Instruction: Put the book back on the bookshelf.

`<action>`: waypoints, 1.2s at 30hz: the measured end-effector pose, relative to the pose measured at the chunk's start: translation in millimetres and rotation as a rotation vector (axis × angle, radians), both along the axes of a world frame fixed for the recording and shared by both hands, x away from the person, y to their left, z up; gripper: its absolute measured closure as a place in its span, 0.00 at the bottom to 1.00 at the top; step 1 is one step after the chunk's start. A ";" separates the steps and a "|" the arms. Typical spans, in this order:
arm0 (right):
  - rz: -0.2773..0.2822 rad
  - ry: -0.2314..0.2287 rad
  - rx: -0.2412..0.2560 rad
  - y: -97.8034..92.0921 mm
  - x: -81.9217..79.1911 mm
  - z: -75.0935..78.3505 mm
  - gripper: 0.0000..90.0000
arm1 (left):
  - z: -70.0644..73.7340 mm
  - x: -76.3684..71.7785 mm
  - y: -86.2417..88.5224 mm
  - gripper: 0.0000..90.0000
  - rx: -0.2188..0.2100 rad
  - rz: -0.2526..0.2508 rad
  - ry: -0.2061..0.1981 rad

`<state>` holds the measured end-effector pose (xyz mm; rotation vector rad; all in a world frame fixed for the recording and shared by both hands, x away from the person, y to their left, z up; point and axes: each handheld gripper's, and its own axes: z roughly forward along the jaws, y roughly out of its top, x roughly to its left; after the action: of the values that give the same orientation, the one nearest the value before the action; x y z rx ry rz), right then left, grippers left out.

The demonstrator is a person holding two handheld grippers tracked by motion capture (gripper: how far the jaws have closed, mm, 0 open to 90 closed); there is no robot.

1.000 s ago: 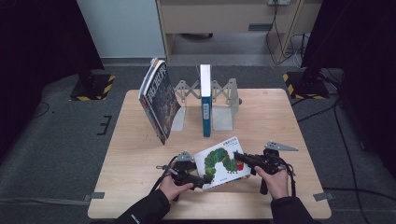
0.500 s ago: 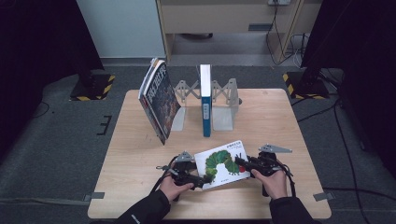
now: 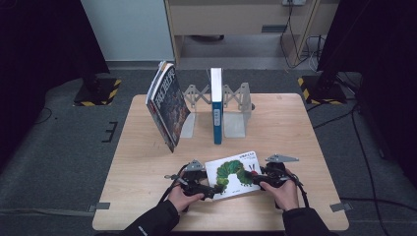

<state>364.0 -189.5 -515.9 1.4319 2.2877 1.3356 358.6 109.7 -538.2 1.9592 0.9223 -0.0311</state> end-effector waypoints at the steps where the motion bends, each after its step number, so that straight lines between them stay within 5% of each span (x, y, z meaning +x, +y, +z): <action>1: 0.003 -0.002 0.000 -0.1 0.2 0.1 0.50 | 0.1 0.3 0.3 0.06 -0.003 0.001 0.005; 17: 0.038 0.018 0.073 10.5 -1.0 -1.5 0.46 | -0.7 0.7 4.0 0.11 -0.019 0.030 0.006; 24: 0.057 0.010 0.040 10.9 -0.7 -0.1 0.43 | -1.3 1.6 7.3 0.16 -0.035 0.057 0.014; 36: 0.010 -0.017 -0.011 2.7 1.2 4.2 0.43 | -0.5 1.4 8.8 0.27 -0.007 0.071 -0.001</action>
<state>365.2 -186.8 -511.7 1.4026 2.2908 1.3311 360.0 118.5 -538.7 1.9182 0.9897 0.0071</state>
